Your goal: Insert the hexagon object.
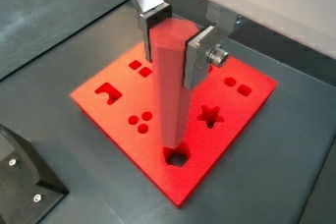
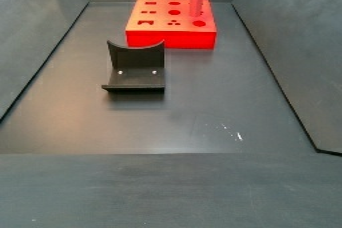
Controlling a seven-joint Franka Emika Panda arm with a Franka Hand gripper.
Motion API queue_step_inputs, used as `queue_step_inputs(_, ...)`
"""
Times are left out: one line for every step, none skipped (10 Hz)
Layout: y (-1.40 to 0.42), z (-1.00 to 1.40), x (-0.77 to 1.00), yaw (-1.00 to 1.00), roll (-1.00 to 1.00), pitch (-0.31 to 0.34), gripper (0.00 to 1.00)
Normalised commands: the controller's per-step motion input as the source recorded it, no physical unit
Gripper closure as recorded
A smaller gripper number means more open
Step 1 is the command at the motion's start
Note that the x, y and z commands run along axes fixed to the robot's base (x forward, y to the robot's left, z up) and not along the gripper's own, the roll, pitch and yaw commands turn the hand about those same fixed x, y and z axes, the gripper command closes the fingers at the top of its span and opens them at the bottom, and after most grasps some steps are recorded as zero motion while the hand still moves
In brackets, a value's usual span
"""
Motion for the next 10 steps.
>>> queue_step_inputs(0.05, -0.13, 0.0, 0.0, 0.0, -0.03, 1.0)
queue_step_inputs(0.05, -0.14, -0.03, 0.0, -0.02, -0.05, 1.0)
queue_step_inputs(0.03, -0.2, -0.09, 0.02, -0.07, -0.094, 1.0)
queue_step_inputs(0.01, -0.23, -0.09, 0.04, -0.18, -0.156, 1.0)
queue_step_inputs(0.0, -0.22, -0.07, 0.03, -0.19, -0.156, 1.0)
queue_step_inputs(0.0, -0.2, -0.06, 0.02, -0.16, -0.146, 1.0)
queue_step_inputs(0.05, -0.13, -0.12, 0.0, -0.1, -0.1, 1.0)
queue_step_inputs(0.22, 0.0, -0.33, 0.0, -0.17, -0.099, 1.0)
queue_step_inputs(0.18, 0.0, -0.25, 0.0, -0.17, -0.094, 1.0)
queue_step_inputs(0.13, -0.01, -0.24, 0.0, -0.15, -0.096, 1.0)
